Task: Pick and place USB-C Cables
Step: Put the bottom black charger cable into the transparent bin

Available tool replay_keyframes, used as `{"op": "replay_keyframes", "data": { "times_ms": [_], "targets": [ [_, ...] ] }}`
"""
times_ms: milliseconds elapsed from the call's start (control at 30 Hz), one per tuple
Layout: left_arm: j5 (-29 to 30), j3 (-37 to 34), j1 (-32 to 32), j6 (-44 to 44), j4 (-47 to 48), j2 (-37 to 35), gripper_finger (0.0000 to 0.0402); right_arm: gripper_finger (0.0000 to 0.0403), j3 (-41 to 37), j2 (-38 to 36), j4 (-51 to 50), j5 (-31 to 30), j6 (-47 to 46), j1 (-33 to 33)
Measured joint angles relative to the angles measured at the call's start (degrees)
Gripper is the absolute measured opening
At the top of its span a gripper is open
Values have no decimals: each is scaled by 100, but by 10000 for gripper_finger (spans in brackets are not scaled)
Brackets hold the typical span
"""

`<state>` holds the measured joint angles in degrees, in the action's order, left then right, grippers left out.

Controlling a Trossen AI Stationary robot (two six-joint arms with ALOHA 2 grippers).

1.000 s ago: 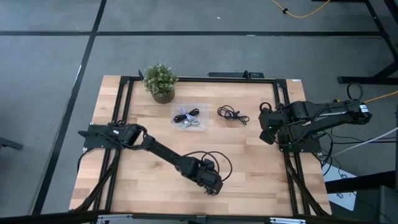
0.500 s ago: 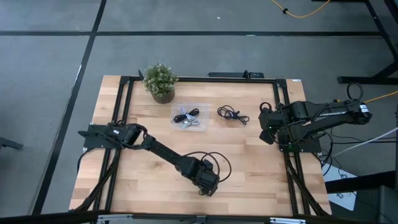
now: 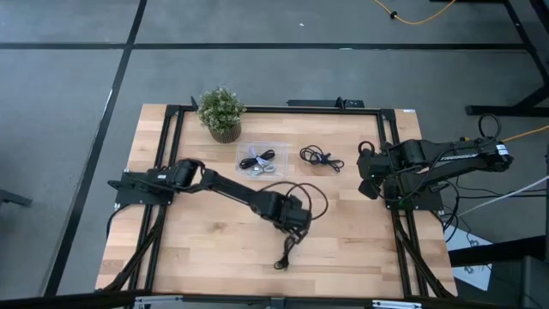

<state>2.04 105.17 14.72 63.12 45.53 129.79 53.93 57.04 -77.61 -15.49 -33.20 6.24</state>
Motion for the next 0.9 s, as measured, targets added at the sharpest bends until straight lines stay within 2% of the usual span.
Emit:
{"op": "replay_keyframes", "data": {
  "times_ms": [167,467,767,900],
  "targets": [
    [-732,136,-7,300,-215,2,4,142,0,2,-6,-1,73,0],
    [-842,170,42,-56,-1020,-11,10,142,0,2,-6,-2,77,0],
    [-739,170,43,-320,-1526,-11,79,142,0,2,-4,-2,92,0],
    [-1063,170,124,177,-1838,-11,99,142,0,2,-5,-2,93,0]
  ]
}}
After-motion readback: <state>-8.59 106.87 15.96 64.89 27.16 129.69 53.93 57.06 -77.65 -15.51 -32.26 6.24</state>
